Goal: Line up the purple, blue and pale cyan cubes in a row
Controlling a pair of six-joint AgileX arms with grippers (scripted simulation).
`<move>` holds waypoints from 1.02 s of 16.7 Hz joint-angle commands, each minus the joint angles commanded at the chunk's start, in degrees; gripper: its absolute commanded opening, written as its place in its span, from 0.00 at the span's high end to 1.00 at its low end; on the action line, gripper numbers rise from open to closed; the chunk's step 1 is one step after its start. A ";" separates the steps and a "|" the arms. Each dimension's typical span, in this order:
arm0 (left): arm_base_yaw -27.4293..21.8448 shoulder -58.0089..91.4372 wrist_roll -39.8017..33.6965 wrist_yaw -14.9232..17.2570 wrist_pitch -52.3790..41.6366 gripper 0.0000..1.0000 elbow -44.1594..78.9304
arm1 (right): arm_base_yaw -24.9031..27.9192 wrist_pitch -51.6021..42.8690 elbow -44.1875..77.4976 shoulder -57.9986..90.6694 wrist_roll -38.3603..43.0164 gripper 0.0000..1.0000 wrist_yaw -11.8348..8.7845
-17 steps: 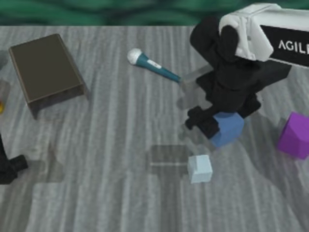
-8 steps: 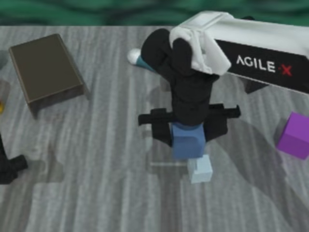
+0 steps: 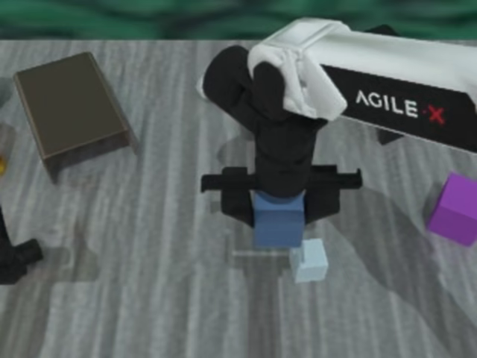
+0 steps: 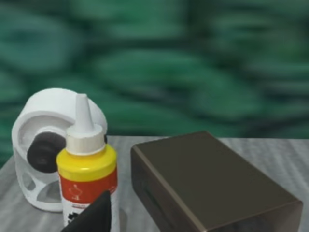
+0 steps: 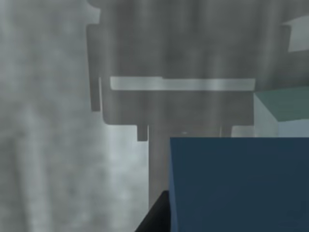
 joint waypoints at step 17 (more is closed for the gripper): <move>0.00 0.00 0.00 0.00 0.00 0.00 0.00 | 0.51 13.62 -9.24 4.25 0.25 0.70 0.13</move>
